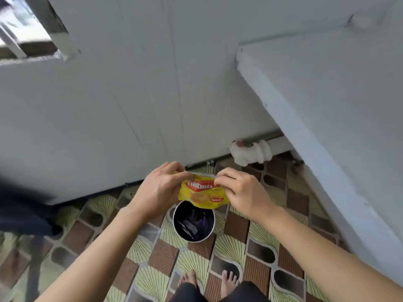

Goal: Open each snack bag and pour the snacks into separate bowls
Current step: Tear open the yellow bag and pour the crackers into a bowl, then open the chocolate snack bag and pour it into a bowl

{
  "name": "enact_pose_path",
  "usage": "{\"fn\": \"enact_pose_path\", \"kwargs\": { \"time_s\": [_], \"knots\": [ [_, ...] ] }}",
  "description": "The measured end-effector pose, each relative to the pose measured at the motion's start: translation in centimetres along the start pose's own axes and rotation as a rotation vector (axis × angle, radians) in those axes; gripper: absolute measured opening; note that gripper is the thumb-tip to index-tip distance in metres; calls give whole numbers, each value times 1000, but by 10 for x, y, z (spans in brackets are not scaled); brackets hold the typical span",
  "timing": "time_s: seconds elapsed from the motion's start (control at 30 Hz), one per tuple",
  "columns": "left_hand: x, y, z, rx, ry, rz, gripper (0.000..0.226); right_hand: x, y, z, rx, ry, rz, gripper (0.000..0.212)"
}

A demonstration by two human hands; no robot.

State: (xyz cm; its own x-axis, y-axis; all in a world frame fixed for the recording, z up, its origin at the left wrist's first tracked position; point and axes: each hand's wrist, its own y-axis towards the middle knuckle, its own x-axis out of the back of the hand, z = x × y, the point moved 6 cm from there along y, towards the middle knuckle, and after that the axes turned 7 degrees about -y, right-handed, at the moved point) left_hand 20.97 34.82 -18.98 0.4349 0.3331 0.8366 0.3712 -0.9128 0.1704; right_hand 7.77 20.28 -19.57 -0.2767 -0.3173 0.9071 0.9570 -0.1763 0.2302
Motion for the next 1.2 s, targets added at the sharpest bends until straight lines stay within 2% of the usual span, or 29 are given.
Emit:
{"fn": "enact_pose_path", "kwargs": {
  "time_s": [0.23,0.37,0.47,0.57,0.67,0.8,1.07,1.2],
  "knots": [
    [-147,-30,108,167,-36,33,28,-173,-22,-67,-80,116,132,22],
    [-220,-43,158,218,-27,130,27,-257,-39,-96,-96,148,227,22],
    [-253,-52,179,258,-49,241,27,-295,-52,-106,-112,179,319,21],
    [-257,-55,183,293,-70,335,28,-299,-58,-109,-149,178,384,22],
    [-237,-46,172,304,-32,426,26,-271,-50,-102,-164,151,402,23],
    [-167,-10,119,267,14,341,19,-193,-24,-74,-141,128,349,22],
    [50,78,-68,4,125,56,14,68,14,-14,-180,84,23,13],
    [119,110,-170,-196,132,-37,17,194,-2,5,-255,78,-168,12]
  ]
}}
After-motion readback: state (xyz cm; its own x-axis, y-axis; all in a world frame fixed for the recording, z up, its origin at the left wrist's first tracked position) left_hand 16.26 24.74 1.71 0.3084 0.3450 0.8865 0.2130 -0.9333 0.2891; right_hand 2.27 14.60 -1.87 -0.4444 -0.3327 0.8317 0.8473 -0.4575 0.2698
